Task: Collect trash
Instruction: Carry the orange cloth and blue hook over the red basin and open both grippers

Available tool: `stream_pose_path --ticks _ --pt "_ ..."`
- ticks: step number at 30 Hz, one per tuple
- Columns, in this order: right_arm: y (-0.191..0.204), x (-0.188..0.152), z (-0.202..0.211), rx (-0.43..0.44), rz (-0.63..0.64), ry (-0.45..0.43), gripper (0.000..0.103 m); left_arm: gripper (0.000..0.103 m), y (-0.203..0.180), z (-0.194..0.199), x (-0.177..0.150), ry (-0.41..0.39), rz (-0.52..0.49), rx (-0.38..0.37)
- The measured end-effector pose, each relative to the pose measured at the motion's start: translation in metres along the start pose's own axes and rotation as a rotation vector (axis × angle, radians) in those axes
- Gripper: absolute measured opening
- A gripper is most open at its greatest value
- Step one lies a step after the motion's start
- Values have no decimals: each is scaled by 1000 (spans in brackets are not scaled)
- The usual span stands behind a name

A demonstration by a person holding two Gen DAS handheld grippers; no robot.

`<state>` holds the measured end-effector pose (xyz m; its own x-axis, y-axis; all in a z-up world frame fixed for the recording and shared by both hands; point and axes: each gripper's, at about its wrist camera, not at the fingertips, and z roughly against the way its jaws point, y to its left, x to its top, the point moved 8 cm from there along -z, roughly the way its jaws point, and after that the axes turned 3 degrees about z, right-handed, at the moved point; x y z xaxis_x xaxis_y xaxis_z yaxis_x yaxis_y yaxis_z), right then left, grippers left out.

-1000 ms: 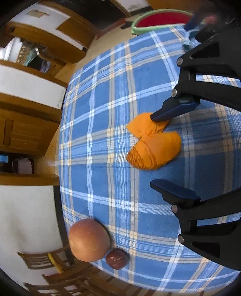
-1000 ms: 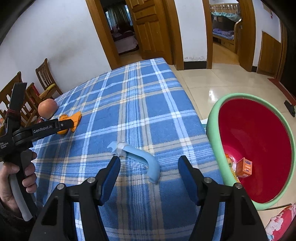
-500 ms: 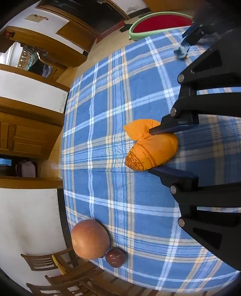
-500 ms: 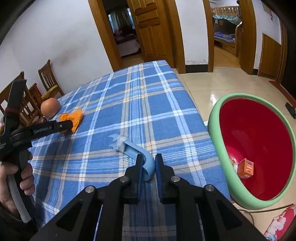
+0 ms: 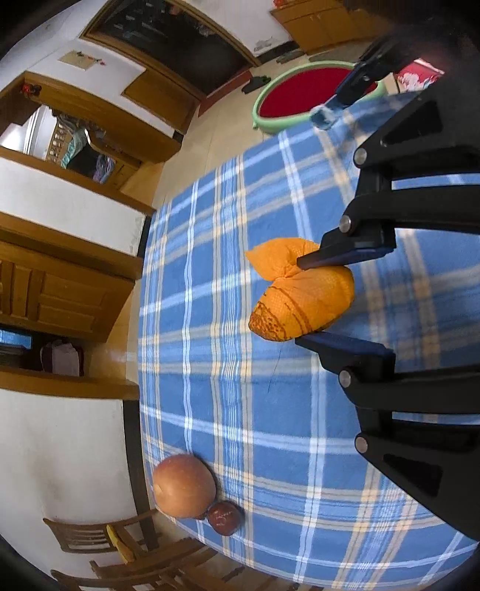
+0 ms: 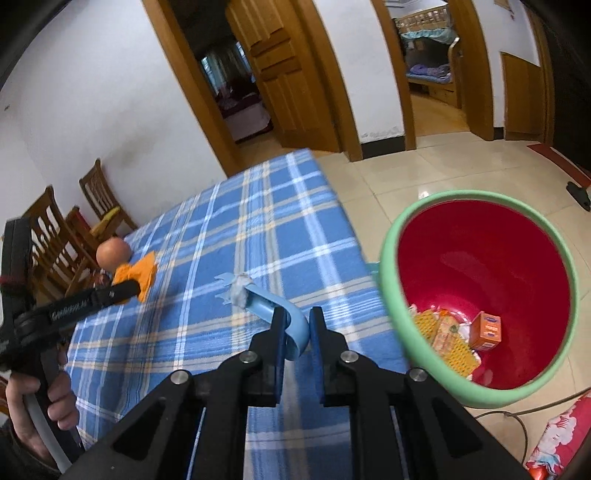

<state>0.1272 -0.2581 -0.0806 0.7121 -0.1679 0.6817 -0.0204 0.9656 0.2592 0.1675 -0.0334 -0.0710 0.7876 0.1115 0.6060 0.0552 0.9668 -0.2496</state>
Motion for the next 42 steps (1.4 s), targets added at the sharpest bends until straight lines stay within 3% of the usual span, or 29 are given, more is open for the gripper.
stream_pose_path --ticks 21,31,42 --pt "-117 9 51 -161 -175 -79 14 34 -136 11 -6 13 -158 -174" --pt "-171 -4 45 -220 -264 -52 14 34 -209 -21 -25 77 -266 -236" --pt "-205 -13 44 -239 -354 -41 19 35 -247 -66 -56 167 -333 -247"
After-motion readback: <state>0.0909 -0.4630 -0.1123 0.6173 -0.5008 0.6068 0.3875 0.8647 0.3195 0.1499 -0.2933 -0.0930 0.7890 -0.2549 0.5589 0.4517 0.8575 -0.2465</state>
